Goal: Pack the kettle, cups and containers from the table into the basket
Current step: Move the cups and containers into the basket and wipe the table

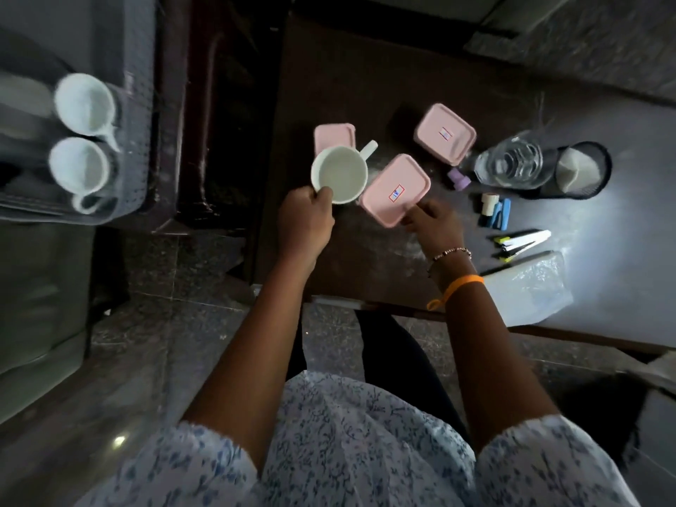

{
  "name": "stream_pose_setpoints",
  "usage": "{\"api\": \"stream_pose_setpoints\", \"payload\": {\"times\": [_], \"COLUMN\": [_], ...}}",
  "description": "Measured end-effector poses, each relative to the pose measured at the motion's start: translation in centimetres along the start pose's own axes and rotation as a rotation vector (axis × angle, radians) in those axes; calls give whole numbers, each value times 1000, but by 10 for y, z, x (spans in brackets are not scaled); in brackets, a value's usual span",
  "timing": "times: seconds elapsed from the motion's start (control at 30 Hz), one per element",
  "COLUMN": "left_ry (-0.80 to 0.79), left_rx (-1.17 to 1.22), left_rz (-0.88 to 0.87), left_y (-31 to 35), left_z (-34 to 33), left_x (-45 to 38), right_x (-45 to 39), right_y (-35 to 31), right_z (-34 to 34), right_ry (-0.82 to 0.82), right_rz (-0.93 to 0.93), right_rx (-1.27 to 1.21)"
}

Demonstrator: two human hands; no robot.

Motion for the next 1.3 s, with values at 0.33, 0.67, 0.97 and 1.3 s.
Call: {"api": "stream_pose_setpoints", "payload": {"times": [0.33,0.67,0.97,1.3], "left_ry": [299,329,222,170], "left_rx": [284,340,332,275], "left_rz": [69,119,30,-10], "left_y": [-46,-91,-85,-43], "left_z": [204,296,292,286], "left_x": [-4,-34,-53,-70], "right_x": [76,60,23,115], "right_y": [-205,-340,-359,-323], "right_z": [-114,-241,-298,-258], "right_ry": [-157,-3,-71,-507], "right_rz": [413,518,400,755], "right_rx": [25,225,436,457]}}
Point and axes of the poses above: each hand's wrist, its own x-axis away from the middle knuckle, its own z-axis out of the back of the hand, y = z × x, the point moved 7 cm from there along -x, towards the middle knuckle, and after that the axes turned 1 degree about -x, right-handed, at the moved point
